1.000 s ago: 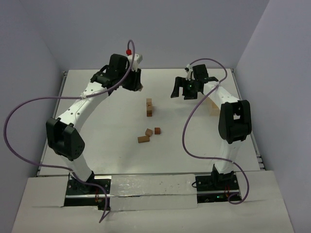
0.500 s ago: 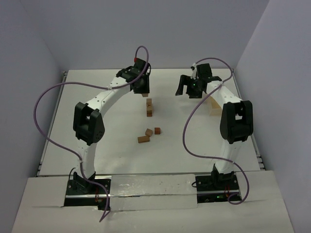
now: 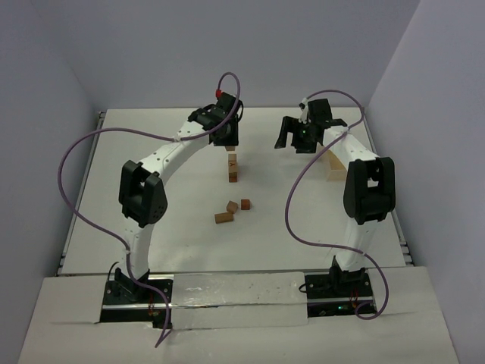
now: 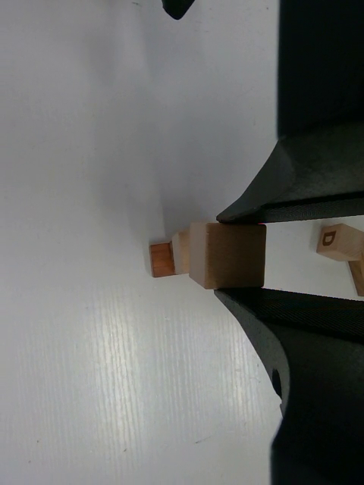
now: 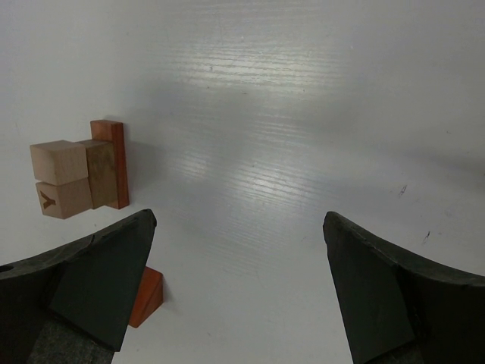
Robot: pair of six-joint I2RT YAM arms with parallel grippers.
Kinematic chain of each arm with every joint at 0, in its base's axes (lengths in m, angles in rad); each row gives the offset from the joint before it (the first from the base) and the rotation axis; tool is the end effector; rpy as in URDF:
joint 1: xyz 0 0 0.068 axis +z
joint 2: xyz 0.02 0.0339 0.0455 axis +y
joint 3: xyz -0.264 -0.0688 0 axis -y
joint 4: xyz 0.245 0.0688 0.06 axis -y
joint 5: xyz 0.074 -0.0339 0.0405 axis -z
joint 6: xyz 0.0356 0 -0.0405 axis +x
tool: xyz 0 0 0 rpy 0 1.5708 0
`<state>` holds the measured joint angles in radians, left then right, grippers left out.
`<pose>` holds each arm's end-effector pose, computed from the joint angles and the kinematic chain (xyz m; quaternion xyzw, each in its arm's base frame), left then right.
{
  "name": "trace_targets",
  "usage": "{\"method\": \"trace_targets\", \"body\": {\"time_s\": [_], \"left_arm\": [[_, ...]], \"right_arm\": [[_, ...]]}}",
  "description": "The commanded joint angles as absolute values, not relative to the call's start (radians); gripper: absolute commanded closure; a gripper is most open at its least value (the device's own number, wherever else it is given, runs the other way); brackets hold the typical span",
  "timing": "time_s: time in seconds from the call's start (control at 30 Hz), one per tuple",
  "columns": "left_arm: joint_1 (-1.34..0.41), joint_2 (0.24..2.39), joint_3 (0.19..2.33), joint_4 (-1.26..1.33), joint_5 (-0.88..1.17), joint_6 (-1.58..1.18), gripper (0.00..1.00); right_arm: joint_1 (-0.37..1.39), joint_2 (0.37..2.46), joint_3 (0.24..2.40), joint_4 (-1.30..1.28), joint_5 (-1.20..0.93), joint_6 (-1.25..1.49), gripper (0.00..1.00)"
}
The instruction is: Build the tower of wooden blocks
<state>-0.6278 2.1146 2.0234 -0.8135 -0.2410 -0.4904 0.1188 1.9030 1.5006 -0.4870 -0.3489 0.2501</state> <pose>0.3879 -0.2710 0.2915 0.0252 0.9387 -0.0758 0.3354 0.4183 0.0622 0.2389 0.0030 0.9300 0.2212 0.2935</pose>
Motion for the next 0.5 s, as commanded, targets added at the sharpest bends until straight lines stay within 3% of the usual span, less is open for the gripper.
{"method": "trace_targets", "body": {"time_s": [0.0,0.47], "left_arm": [[-0.640,2.156,2.098,-0.831,-0.267,-0.488,0.89],[-0.643,2.191,2.117,-0.844,-0.285,-0.492,0.88]], "right_arm": [[0.115,1.884,1.552,-0.479,-0.357,0.261,0.00],[0.115,1.904,1.577,-0.486,-0.355,0.272,0.00]]}}
